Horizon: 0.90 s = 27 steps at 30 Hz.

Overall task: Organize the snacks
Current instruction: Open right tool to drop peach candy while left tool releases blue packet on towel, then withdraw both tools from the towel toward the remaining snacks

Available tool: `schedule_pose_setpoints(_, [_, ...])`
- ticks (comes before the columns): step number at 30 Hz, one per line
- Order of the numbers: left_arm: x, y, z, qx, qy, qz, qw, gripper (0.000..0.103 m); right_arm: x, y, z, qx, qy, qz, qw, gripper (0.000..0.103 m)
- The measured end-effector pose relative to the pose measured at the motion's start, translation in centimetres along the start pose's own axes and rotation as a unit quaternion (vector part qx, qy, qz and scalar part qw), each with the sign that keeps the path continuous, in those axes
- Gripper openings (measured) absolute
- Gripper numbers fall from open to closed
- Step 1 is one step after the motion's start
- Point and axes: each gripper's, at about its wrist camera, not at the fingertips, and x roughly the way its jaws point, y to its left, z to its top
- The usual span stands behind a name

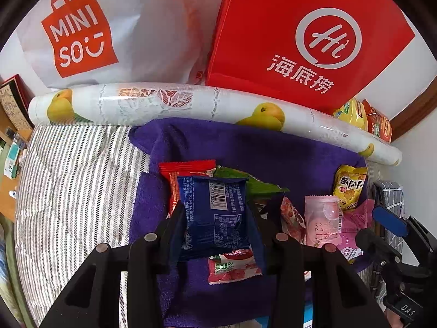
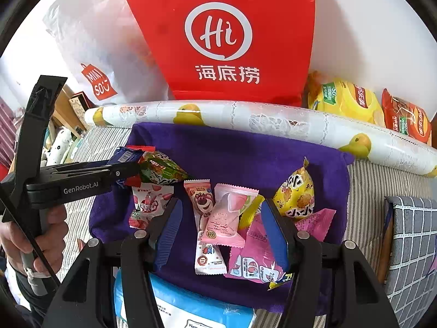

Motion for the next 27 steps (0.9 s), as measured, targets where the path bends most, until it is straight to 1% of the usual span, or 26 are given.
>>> schedule_pose_setpoints(5, [0.1, -0.1, 0.0, -0.001, 0.01, -0.003, 0.9999, 0.042, -0.3, 0.2, 0.0, -0.004, -0.003, 0.001, 1.0, 0.06])
schedule_pose_setpoints(7, [-0.1, -0.1, 0.0, -0.004, 0.013, -0.006, 0.9999, 0.046, -0.4, 0.4, -0.1, -0.006, -0.003, 0.0, 1.0, 0.06])
schedule_pose_setpoints(10, [-0.9, 0.0, 0.0, -0.004, 0.006, -0.012, 0.9999, 0.052, -0.8, 0.7, -0.1, -0.008, -0.007, -0.003, 1.0, 0.06])
schedule_pose_setpoints(13, [-1.8, 0.2, 0.0, -0.006, -0.002, -0.014, 0.9999, 0.052, -1.2, 1.1, -0.2, -0.014, -0.013, -0.012, 1.0, 0.06])
schedule_pose_setpoints(16, [-2.7, 0.4, 0.1, -0.007, -0.011, -0.019, 0.9997, 0.052, -2.1, 1.8, -0.4, -0.021, -0.032, -0.021, 0.999, 0.06])
schedule_pose_setpoints(20, [-4.4, 0.8, 0.2, -0.008, -0.028, -0.025, 0.9993, 0.052, -3.2, 3.0, -0.8, -0.025, -0.051, -0.012, 0.998, 0.06])
schedule_pose_setpoints(22, [-5.3, 1.0, 0.1, -0.009, -0.038, -0.032, 0.9987, 0.052, -3.5, 3.7, -1.5, -0.032, -0.052, -0.003, 0.998, 0.06])
schedule_pose_setpoints(24, [-6.5, 1.2, 0.0, -0.01, -0.051, -0.04, 0.9978, 0.053, -4.0, 4.4, -2.3, -0.025, -0.053, 0.007, 0.998, 0.06])
schedule_pose_setpoints(27, [-8.2, 1.0, -0.4, 0.0, -0.072, -0.045, 0.9964, 0.057, -4.8, 6.2, -3.5, -0.033, -0.043, 0.029, 0.998, 0.06])
